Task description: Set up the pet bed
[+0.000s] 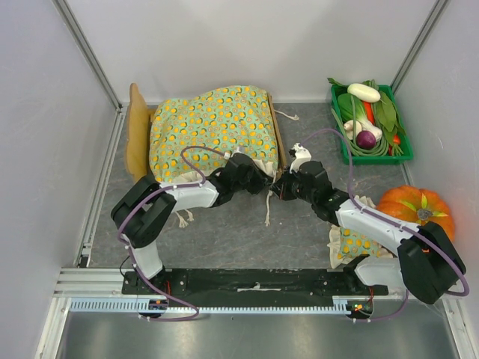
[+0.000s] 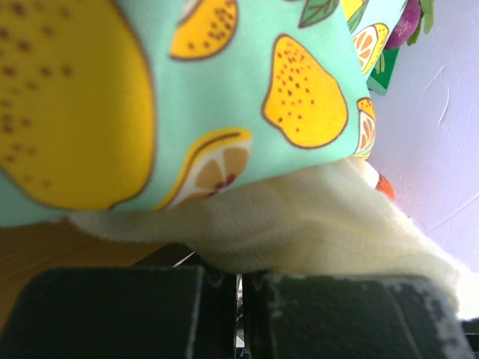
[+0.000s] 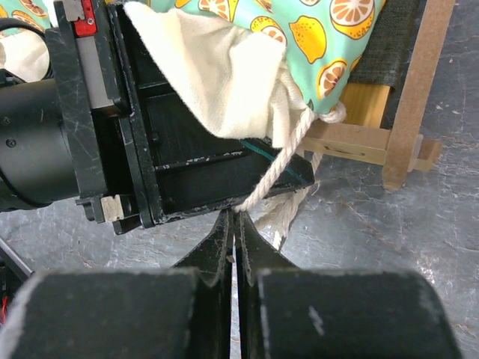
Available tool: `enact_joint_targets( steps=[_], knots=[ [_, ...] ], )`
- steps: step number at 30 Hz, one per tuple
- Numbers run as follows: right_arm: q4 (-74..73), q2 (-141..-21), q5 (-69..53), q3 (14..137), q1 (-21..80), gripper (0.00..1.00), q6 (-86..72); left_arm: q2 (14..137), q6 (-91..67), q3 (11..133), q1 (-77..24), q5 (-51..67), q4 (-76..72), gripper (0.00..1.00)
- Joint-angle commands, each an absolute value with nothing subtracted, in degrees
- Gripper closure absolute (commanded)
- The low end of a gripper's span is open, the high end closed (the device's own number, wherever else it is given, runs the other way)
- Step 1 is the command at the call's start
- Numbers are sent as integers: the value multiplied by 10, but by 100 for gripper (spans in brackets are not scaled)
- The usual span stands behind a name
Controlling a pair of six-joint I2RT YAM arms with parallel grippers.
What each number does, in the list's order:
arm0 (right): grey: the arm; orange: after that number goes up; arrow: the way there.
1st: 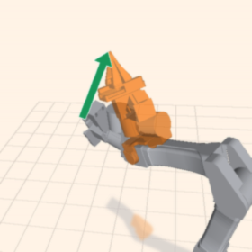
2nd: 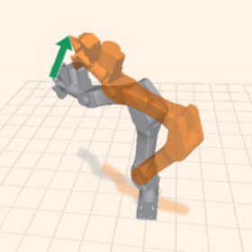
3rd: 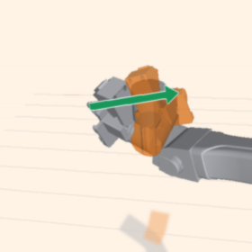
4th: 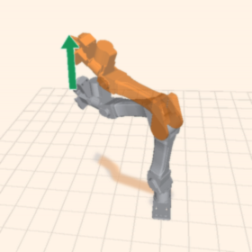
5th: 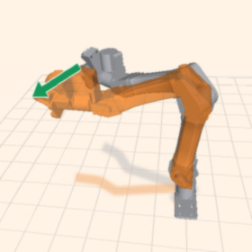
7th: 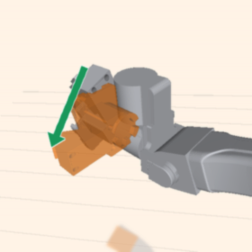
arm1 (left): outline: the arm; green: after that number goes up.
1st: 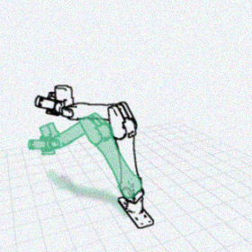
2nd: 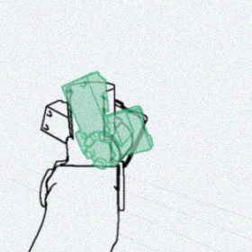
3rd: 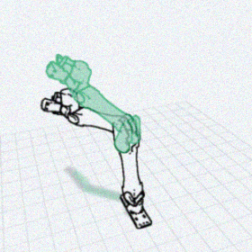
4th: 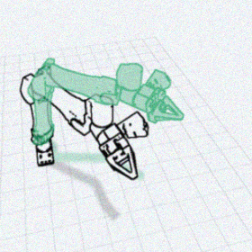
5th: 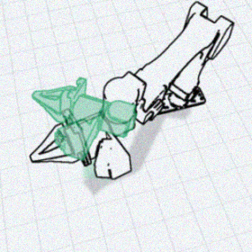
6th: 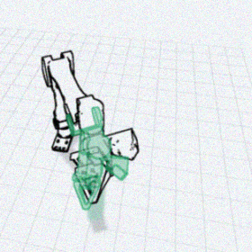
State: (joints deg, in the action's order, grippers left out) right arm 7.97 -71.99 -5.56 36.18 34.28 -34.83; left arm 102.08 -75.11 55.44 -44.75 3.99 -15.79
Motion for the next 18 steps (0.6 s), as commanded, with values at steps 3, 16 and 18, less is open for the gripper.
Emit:
enact_joint_targets(
  steps=[3, 16, 18],
  knots=[
    [103, -722, -34, 404, 342, 97, -330, 1055, -691, 560, -464, 134, -183, 98],
    [30, -658, 9, 400, 342, 55, -307, 1063, -669, 562, -464, 177, -213, 98],
    [12, -644, 8, 396, 342, 51, -301, 1068, -668, 562, -462, 183, -228, 98]
  ],
)
